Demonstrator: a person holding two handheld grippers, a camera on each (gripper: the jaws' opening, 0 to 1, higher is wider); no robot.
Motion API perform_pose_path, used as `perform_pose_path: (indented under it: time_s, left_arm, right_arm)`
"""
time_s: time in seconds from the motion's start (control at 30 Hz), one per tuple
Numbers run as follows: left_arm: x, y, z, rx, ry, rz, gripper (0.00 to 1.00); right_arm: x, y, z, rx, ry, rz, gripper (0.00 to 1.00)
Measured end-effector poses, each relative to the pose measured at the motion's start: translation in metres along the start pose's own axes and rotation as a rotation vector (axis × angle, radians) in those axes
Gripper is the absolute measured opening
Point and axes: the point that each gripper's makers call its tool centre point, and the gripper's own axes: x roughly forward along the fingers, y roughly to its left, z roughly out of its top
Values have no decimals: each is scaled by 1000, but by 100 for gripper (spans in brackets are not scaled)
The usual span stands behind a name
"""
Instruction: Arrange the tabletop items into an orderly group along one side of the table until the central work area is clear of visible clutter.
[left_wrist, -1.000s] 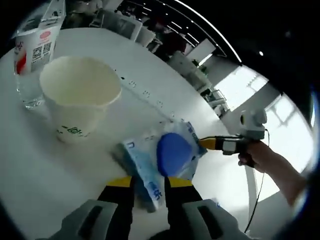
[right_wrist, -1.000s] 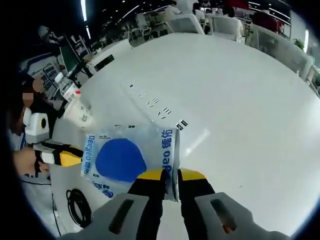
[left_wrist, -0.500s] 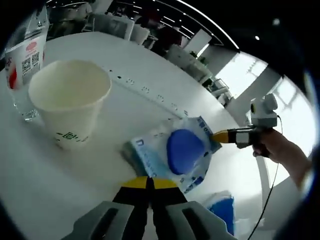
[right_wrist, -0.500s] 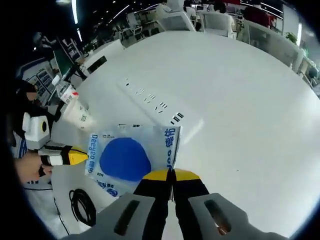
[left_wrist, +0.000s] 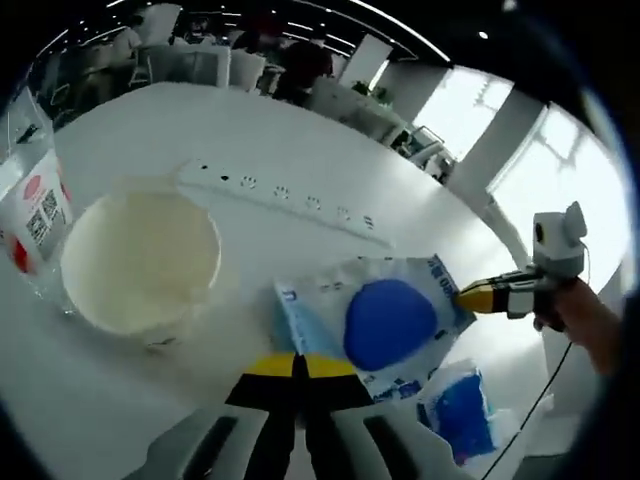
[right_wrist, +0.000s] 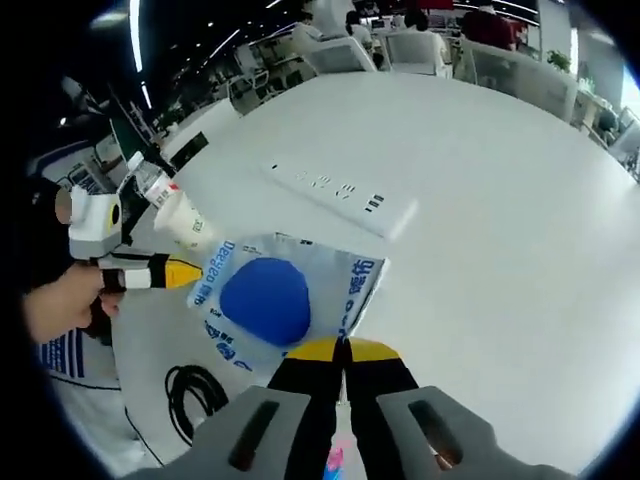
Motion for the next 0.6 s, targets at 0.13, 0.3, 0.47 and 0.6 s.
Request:
perform_pose_path:
  time_s: [0.13, 0.3, 0.47, 0.6]
  left_arm:
    - [-1, 4, 1, 53, 30, -5, 0]
    - [-6, 19, 14, 242, 34, 47, 0]
    - [-3, 27, 18, 290, 48, 77, 0]
    - [-2, 31, 18, 325, 43, 113, 0]
  right_arm:
    - [-1, 7, -7, 51, -42, 0, 0]
    - [5, 36, -17, 106, -75, 21, 0]
    - [14, 44, -16, 122, -102, 13, 0]
    - [24, 49, -19, 172, -84, 13, 0]
